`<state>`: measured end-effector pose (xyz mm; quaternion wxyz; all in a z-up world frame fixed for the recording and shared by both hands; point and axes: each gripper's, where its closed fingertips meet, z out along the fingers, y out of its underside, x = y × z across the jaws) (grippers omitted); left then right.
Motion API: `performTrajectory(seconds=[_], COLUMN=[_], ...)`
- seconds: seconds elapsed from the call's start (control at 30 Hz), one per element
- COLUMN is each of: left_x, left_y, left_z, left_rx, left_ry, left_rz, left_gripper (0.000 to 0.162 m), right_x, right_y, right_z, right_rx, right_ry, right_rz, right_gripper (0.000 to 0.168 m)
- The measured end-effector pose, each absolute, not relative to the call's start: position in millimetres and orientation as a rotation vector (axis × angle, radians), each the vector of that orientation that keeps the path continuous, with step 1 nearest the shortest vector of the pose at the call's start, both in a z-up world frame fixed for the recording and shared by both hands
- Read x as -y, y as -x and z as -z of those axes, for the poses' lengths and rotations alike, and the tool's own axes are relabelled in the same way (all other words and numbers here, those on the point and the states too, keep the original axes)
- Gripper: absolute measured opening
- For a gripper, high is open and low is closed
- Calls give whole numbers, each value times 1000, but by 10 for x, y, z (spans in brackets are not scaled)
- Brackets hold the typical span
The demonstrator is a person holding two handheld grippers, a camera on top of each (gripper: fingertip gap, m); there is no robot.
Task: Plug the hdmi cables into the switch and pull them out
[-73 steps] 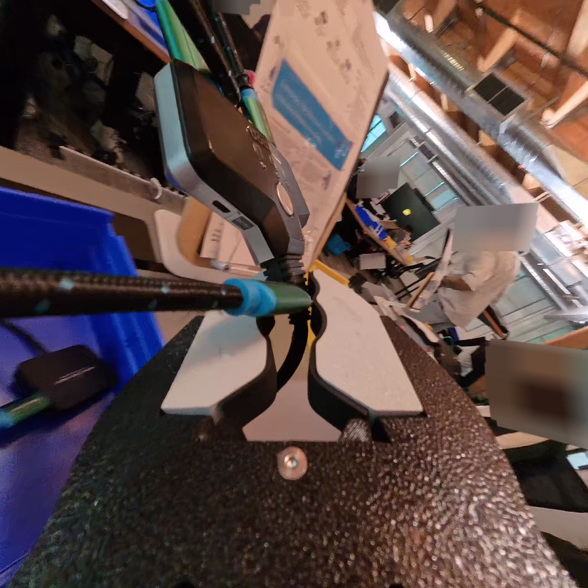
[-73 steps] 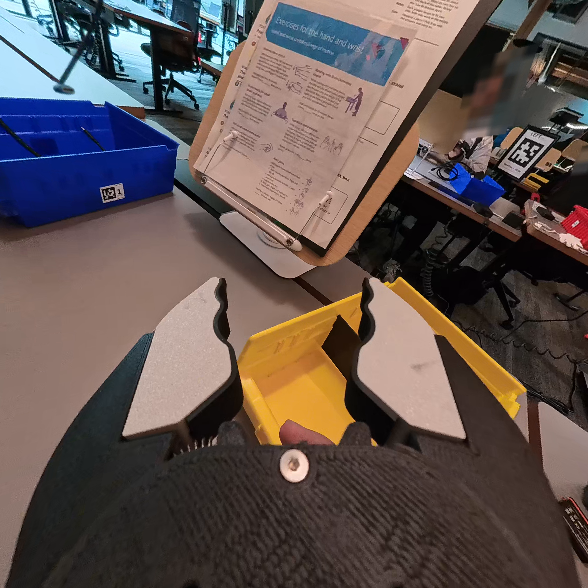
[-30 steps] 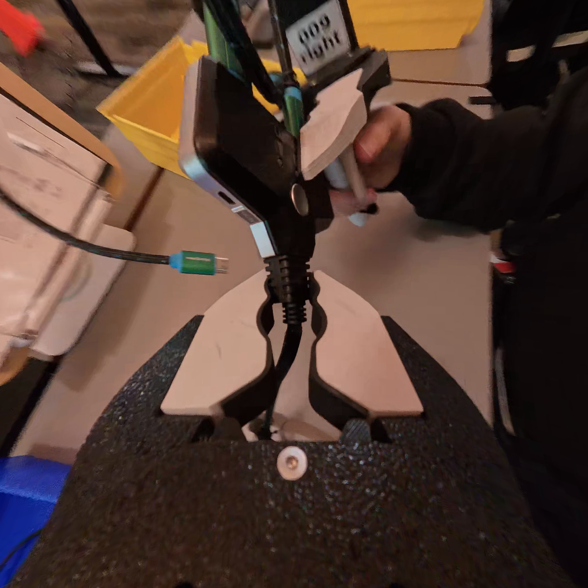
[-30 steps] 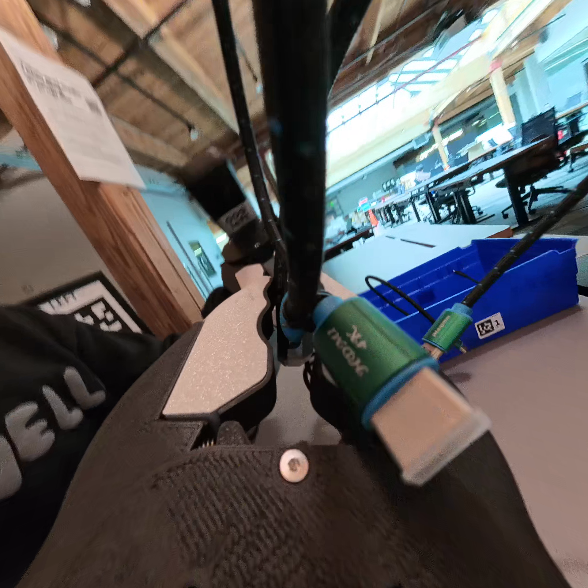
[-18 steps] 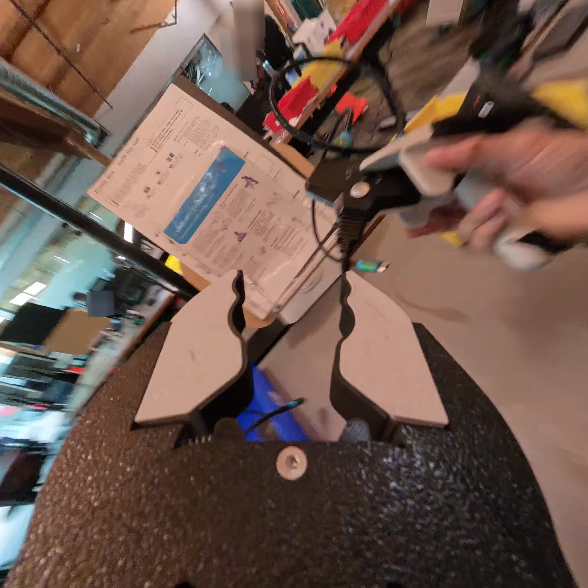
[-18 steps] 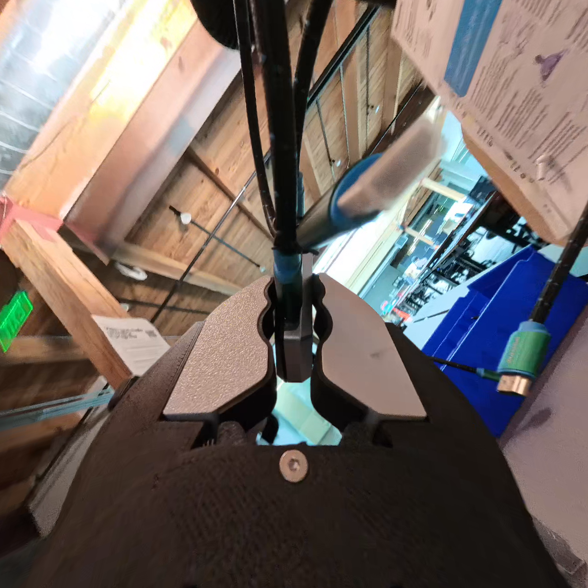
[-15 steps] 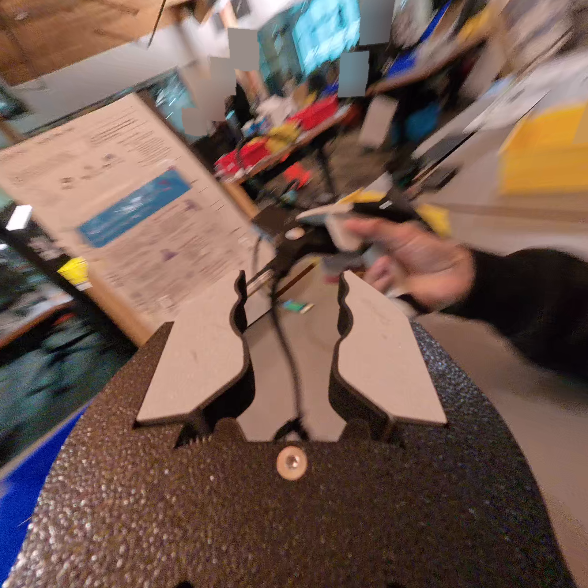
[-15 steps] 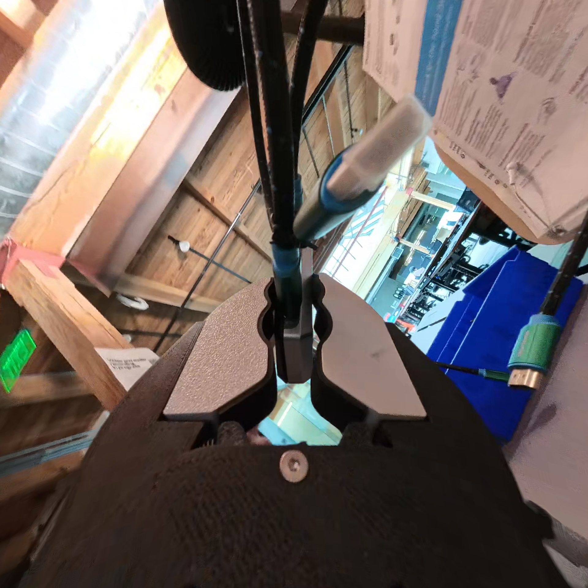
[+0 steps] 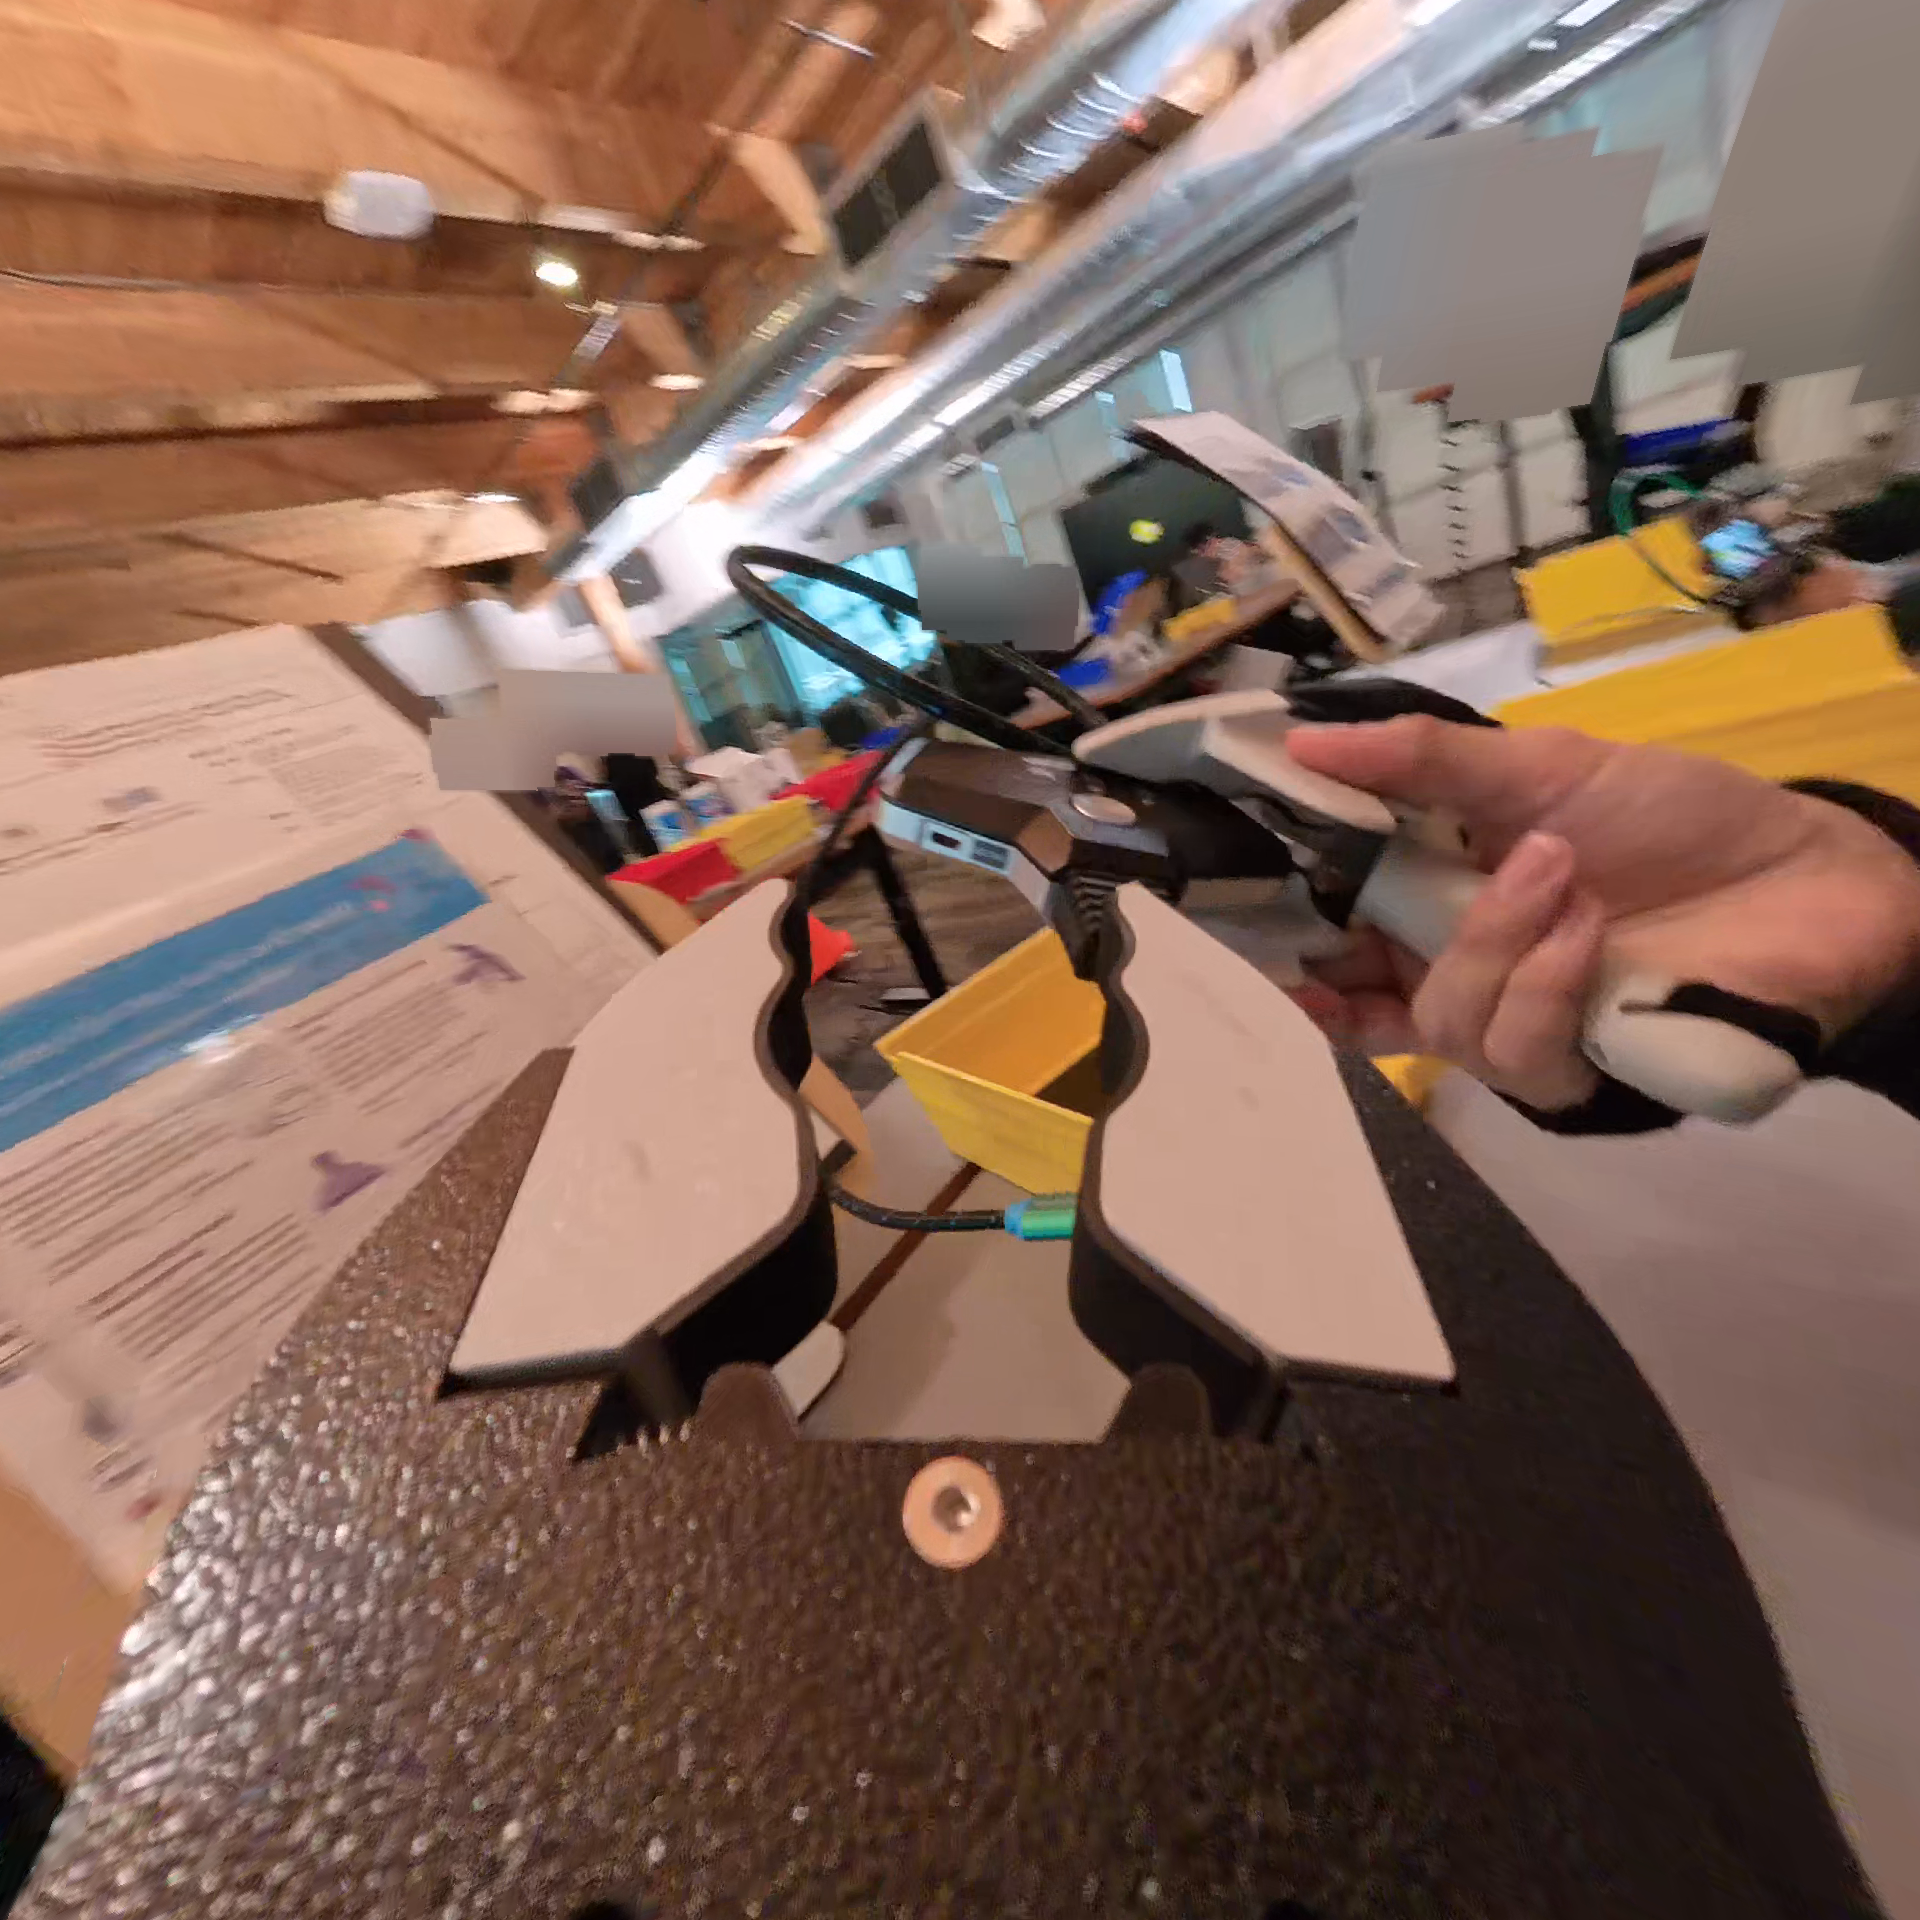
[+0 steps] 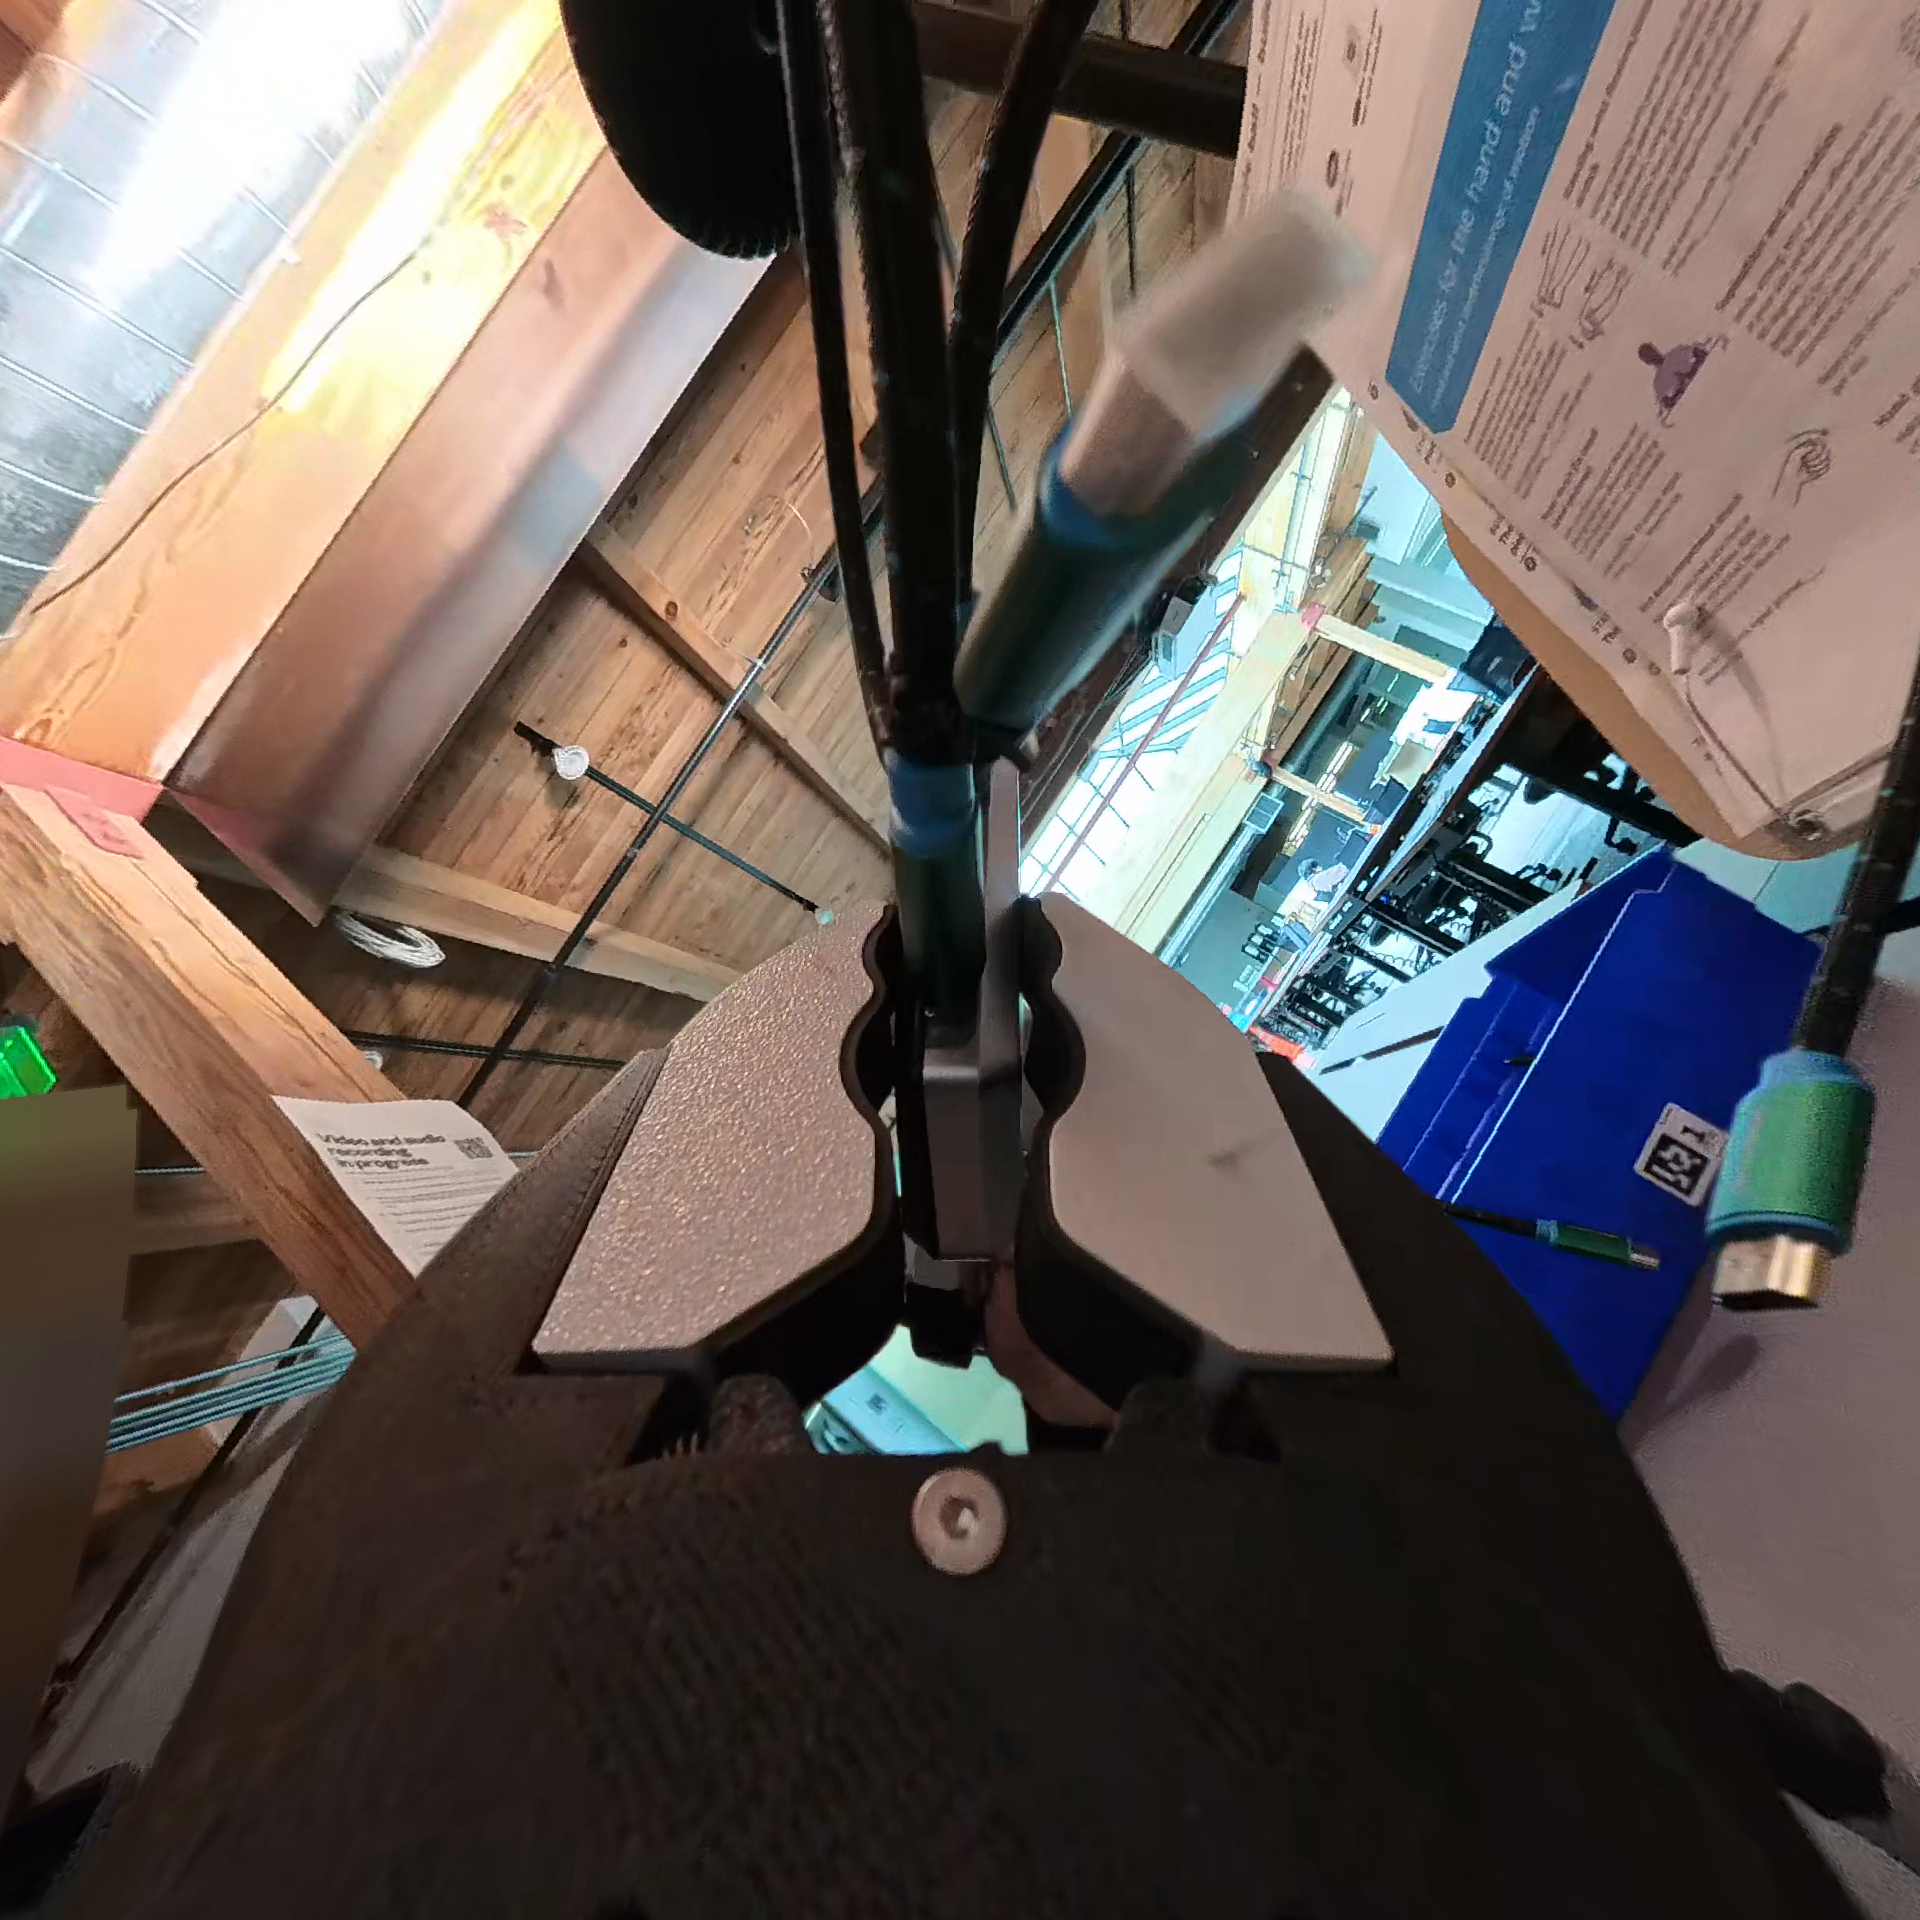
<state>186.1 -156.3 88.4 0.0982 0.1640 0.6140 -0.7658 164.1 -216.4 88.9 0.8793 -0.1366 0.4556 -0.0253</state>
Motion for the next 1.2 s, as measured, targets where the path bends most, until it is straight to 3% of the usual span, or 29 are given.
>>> performTrajectory(seconds=[0.13, 0.27, 0.5, 0.6, 0.77, 1.0, 1.2], left_x=[1669, 1729, 1802, 1788, 2062, 2028, 1862], left_y=[-1719, -1608, -1594, -1281, -1472, -1307, -1369], left_z=[-803, -736, -617, -826, -728, -848, -936], left_rx=[-1818, -1911, -2261, -2238, -2127, -1818, -1673], left_ry=[-672, -758, -295, -233, -96, -583, -663], left_rz=[2348, 2276, 1781, 1940, 1950, 2116, 2127], left_gripper=[30, 35, 38, 34, 36, 32, 27], right_x=[2266, 2418, 2733, 2803, 2655, 2428, 2245], right_y=[-1635, -1624, -1535, -1445, -1369, -1345, -1370], right_z=[-864, -834, -779, -846, -988, -1111, -1168], right_rx=[-959, -964, -971, -960, -919, -855, -820], right_ry=[251, 181, 33, 15, 38, 45, 89], right_rz=[16, 59, 178, 220, 187, 38, -7], right_gripper=[22, 22, 22, 21, 21, 21, 21])
